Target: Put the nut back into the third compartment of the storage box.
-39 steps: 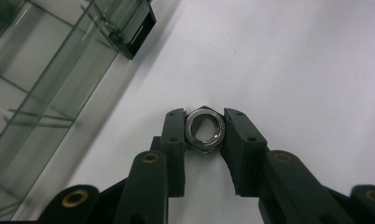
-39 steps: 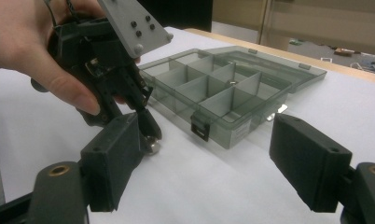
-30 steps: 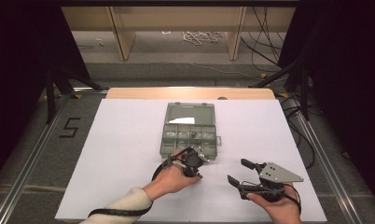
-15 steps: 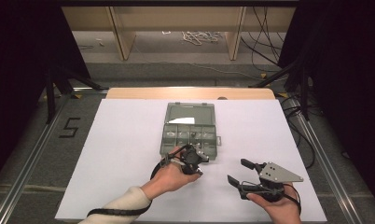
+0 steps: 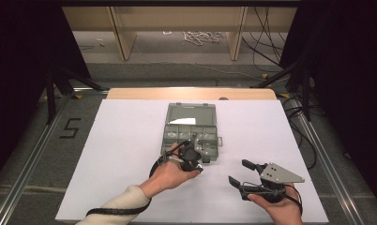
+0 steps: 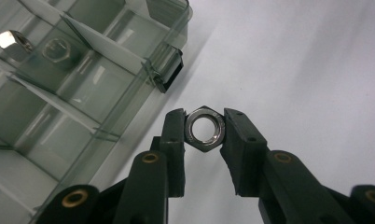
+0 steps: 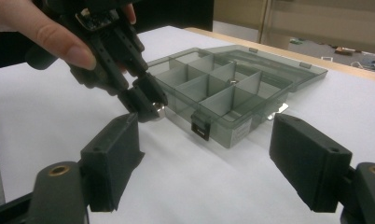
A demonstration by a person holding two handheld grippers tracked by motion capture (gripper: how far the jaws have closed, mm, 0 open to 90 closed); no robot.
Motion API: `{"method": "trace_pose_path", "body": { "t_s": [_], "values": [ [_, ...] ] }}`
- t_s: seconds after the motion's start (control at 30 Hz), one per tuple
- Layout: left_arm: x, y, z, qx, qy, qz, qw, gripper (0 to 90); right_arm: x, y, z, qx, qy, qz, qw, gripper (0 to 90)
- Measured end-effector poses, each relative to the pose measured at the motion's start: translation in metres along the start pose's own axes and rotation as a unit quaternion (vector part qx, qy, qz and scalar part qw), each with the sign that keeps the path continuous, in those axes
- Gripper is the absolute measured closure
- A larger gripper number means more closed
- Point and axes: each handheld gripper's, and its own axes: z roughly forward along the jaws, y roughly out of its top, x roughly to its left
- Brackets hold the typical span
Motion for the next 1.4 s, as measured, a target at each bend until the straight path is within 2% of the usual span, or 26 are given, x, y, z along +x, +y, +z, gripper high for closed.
{"method": "trace_pose_path", "body": {
  "t_s": [0.07, 0.13, 0.17, 0.2, 0.3, 0.47, 0.5, 0.53, 0.57, 0.63, 0.67, 0.7, 0.8, 0.83, 0.87, 0.93, 0.97, 1.0, 1.03, 1.17, 1.2, 1.27, 1.37, 1.4],
  "values": [
    [0.001, 0.001, -0.002, -0.006, 0.001, -0.007, 1.0, 70.0, 0.0, 0.0, -0.001, 0.005, 0.0, -0.001, 1.0, 25.2],
    [0.002, 0.003, -0.004, -0.009, 0.002, -0.013, 0.9999, 70.0, 0.0, 0.0, 0.001, -0.002, -0.001, -0.004, 1.0, 25.2],
    [0.004, 0.004, -0.005, -0.007, 0.005, -0.003, 1.0, 70.0, 0.0, 0.0, 0.0, -0.002, -0.001, -0.003, 1.0, 25.2],
    [0.003, 0.004, -0.005, -0.012, 0.005, -0.012, 0.9998, 70.0, 0.0, 0.0, 0.0, -0.002, -0.001, -0.003, 1.0, 25.2],
    [0.006, 0.007, -0.008, -0.015, 0.011, -0.011, 0.9998, 70.0, 0.0, 0.0, -0.002, 0.009, -0.001, -0.001, 1.0, 25.2],
    [0.01, 0.012, -0.012, -0.018, 0.012, -0.009, 0.9997, 70.0, -0.001, 0.0, -0.002, 0.007, -0.004, -0.005, 1.0, 25.2],
    [0.011, 0.013, -0.012, -0.02, 0.013, -0.012, 0.9996, 70.0, 0.0, 0.0, -0.001, 0.004, 0.002, 0.006, 1.0, 25.2],
    [0.011, 0.014, -0.013, -0.019, 0.015, -0.012, 0.9996, 70.0, 0.0, 0.0, -0.001, 0.009, 0.001, 0.005, 0.9999, 25.2],
    [0.012, 0.015, -0.013, -0.022, 0.016, -0.013, 0.9995, 70.0, -0.001, 0.0, -0.002, 0.01, -0.004, -0.006, 0.9999, 25.2],
    [0.013, 0.016, -0.014, -0.024, 0.018, -0.012, 0.9995, 70.0, -0.001, 0.0, 0.0, -0.005, 0.002, -0.005, 1.0, 25.2],
    [0.014, 0.017, -0.015, -0.023, 0.019, -0.012, 0.9995, 70.0, -0.001, 0.0, -0.002, 0.009, -0.004, -0.005, 0.9999, 25.2],
    [0.014, 0.017, -0.015, -0.027, 0.02, -0.014, 0.9993, 70.0, -0.001, 0.0, -0.001, 0.004, -0.002, -0.005, 1.0, 25.2],
    [0.016, 0.019, -0.016, -0.026, 0.018, -0.017, 0.9994, 70.0, -0.001, 0.0, -0.002, 0.01, -0.004, -0.006, 0.9999, 25.2],
    [0.016, 0.02, -0.016, -0.026, 0.02, -0.014, 0.9993, 70.0, -0.001, 0.0, 0.0, -0.004, 0.0, -0.004, 1.0, 25.2],
    [0.017, 0.02, -0.016, -0.03, 0.022, -0.019, 0.9991, 70.0, -0.001, 0.0, 0.001, -0.005, 0.002, -0.004, 1.0, 25.2],
    [0.018, 0.022, -0.017, -0.029, 0.023, -0.017, 0.9992, 70.0, 0.0, 0.001, -0.002, 0.012, -0.002, -0.003, 0.9999, 25.2],
    [0.019, 0.023, -0.017, -0.029, 0.021, -0.019, 0.9992, 70.0, -0.001, 0.0, -0.002, 0.01, -0.004, -0.006, 0.9999, 25.2],
    [0.019, 0.023, -0.017, -0.03, 0.022, -0.02, 0.9991, 70.0, -0.001, 0.0, 0.0, -0.005, 0.002, -0.005, 1.0, 25.2],
    [0.019, 0.024, -0.016, -0.033, 0.025, -0.022, 0.9989, 70.0, -0.001, 0.0, 0.0, -0.005, 0.002, -0.005, 1.0, 25.2],
    [0.023, 0.027, -0.017, -0.034, 0.03, -0.023, 0.9987, 70.0, -0.001, 0.001, -0.002, 0.012, -0.002, -0.004, 0.9999, 25.2],
    [0.025, 0.028, -0.018, -0.032, 0.03, -0.024, 0.9988, 70.0, -0.001, 0.0, 0.0, -0.005, 0.002, -0.005, 1.0, 25.2],
    [0.027, 0.029, -0.018, -0.029, 0.035, -0.024, 0.9987, 70.0, -0.001, 0.0, 0.0, -0.004, 0.003, -0.005, 1.0, 25.2],
    [0.031, 0.031, -0.017, -0.035, 0.041, -0.027, 0.9982, 70.0, -0.001, 0.0, -0.001, 0.001, -0.001, -0.005, 1.0, 25.2],
    [0.032, 0.031, -0.016, -0.038, 0.044, -0.032, 0.9978, 70.0, -0.001, 0.0, 0.0, -0.004, 0.002, -0.005, 1.0, 25.2]
  ]
}}
